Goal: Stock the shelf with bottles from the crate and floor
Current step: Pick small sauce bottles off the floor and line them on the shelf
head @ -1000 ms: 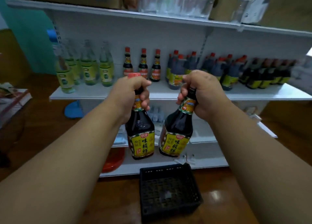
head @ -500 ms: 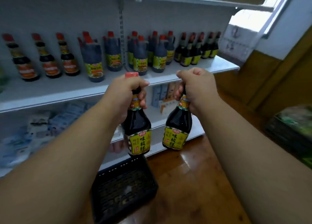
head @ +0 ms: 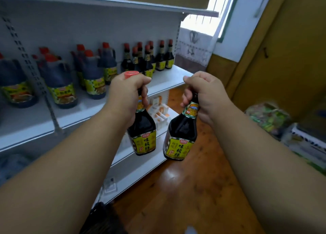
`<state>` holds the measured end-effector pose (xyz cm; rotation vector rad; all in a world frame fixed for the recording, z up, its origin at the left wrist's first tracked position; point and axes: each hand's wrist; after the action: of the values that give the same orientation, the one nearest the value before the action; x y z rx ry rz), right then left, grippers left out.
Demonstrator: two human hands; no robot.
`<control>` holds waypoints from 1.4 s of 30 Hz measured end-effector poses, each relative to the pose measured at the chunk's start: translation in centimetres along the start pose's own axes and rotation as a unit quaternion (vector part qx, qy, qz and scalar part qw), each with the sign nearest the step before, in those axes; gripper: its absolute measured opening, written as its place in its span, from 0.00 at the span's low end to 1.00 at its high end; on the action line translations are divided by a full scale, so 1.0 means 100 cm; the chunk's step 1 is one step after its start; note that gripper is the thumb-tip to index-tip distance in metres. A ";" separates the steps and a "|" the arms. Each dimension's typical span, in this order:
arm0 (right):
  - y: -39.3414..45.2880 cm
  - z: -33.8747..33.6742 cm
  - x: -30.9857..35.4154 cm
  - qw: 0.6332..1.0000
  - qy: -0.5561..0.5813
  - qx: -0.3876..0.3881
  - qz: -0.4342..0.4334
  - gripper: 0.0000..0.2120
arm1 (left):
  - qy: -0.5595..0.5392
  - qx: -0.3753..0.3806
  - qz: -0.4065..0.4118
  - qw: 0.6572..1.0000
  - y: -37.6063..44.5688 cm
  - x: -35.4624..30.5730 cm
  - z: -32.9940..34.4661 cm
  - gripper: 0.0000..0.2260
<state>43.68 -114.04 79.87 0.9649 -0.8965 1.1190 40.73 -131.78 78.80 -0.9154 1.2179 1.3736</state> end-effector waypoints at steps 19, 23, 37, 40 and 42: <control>0.310 -0.115 -0.043 0.987 -0.081 0.133 0.027 0.15 | 0.063 -0.110 -0.003 0.992 0.236 0.097 0.128 0.16; 0.370 -0.123 -0.049 0.989 -0.113 0.096 0.015 0.09 | 0.077 -0.126 -0.010 0.989 0.301 0.111 0.138 0.16; 0.556 -0.166 -0.088 0.983 -0.183 0.019 -0.018 0.13 | 0.161 -0.212 -0.021 0.964 0.454 0.183 0.193 0.14; 0.584 -0.172 -0.101 0.976 -0.215 0.039 0.001 0.17 | 0.193 -0.263 -0.032 0.945 0.474 0.195 0.204 0.14; 0.599 -0.175 -0.109 0.969 -0.236 0.063 0.023 0.16 | 0.205 -0.306 -0.063 0.928 0.488 0.200 0.210 0.11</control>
<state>-15.23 -91.69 73.78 1.3546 -1.2464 1.0093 -8.68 -104.50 72.64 -1.7606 1.0068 1.5309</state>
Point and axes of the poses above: each hand's wrist, its own y-axis towards the middle knuckle, its own z-axis out of the palm, x = y × z, and after that the axes turned 5 degrees about y, right-handed
